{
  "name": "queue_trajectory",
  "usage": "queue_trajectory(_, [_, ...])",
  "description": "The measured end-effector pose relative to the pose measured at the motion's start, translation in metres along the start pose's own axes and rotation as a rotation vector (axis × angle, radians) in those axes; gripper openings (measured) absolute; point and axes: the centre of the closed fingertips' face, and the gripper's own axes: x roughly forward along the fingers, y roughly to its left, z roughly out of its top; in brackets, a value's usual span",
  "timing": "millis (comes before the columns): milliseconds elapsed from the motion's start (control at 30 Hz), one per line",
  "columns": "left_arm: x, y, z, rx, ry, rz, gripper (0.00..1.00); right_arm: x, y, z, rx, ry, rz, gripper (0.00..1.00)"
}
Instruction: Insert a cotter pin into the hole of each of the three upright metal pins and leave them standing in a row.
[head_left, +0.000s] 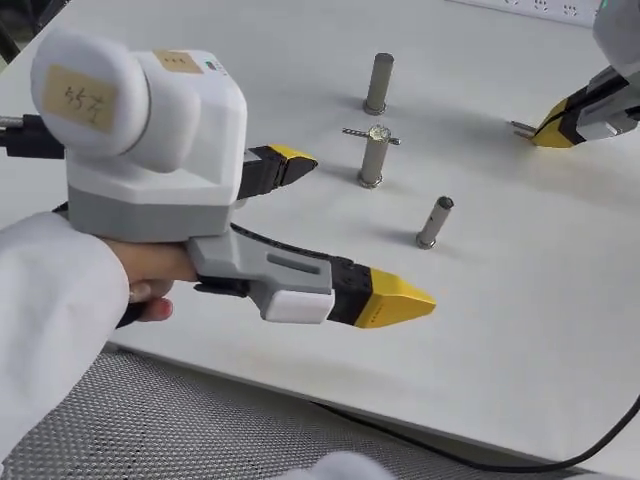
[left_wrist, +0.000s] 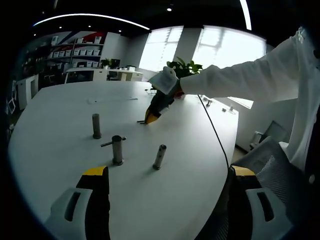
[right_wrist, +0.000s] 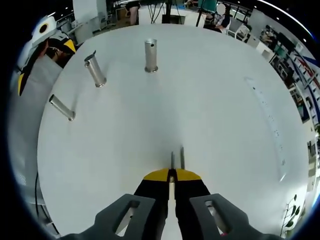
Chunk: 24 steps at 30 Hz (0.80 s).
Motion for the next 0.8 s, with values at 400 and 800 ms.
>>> queue_trajectory(400, [-0.001, 0.002, -0.006, -0.006, 0.027, 0.002, 0.99, 0.002, -0.003, 0.000, -0.076, 0.039, -0.016, 0.00])
queue_trajectory(800, [0.000, 0.011, 0.002, -0.037, -0.007, 0.024, 0.99, -0.025, 0.007, 0.025, -0.140, -0.050, -0.073, 0.00])
